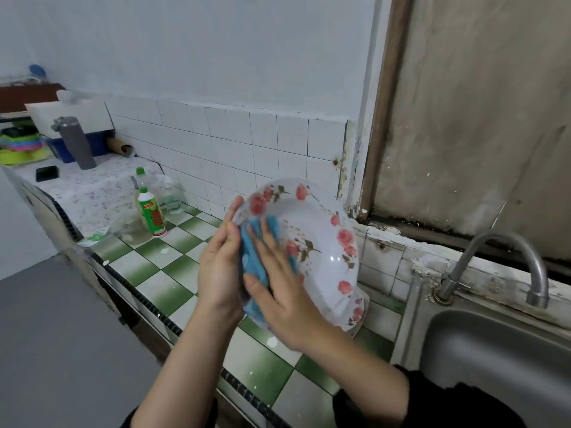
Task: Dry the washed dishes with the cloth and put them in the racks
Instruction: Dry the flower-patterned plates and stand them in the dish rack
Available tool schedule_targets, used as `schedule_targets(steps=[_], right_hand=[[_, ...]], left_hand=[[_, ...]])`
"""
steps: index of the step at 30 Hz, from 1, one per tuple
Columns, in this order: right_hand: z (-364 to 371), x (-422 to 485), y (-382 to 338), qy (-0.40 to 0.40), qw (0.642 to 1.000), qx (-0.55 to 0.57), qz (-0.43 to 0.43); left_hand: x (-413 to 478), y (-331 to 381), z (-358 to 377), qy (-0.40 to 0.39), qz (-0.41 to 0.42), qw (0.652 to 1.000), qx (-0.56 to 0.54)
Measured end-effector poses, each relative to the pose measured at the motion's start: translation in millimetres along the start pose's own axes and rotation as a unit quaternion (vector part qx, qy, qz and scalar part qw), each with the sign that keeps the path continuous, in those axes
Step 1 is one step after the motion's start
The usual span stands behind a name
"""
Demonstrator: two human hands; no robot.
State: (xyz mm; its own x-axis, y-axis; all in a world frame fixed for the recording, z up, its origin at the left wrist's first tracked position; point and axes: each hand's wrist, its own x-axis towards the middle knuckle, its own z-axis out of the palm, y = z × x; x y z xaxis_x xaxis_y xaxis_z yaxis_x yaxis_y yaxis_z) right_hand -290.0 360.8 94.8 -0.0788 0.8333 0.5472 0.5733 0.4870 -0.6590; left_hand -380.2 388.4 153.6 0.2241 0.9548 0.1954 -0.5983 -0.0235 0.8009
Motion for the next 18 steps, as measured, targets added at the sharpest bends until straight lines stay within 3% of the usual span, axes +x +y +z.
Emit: schedule_targets(steps=[2,4,9,12,15,18], right_hand=[[-6,-21,22,-0.059,0.995,-0.084,-0.008],[-22,-25,56,-0.036,0.983,-0.180,-0.003],[-62,18,99,0.207,0.962,-0.162,0.074],[-69,49,73,0.270,0.953,-0.128,0.053],[-39,49,28,0.221,0.972,-0.073,-0.010],[2,16,1,0.082,0.996,-0.008,-0.035]], left_hand=[[2,12,-9,0.009,0.026,0.999,0.018],[3,21,-12,0.004,0.045,0.998,0.038],[-1,16,-8,-0.041,0.011,0.996,0.073],[-7,2,-2,-0.071,-0.017,0.994,0.085],[-11,-11,4,-0.080,-0.013,0.992,0.101],[-1,-5,-3,-0.058,-0.022,0.997,0.044]])
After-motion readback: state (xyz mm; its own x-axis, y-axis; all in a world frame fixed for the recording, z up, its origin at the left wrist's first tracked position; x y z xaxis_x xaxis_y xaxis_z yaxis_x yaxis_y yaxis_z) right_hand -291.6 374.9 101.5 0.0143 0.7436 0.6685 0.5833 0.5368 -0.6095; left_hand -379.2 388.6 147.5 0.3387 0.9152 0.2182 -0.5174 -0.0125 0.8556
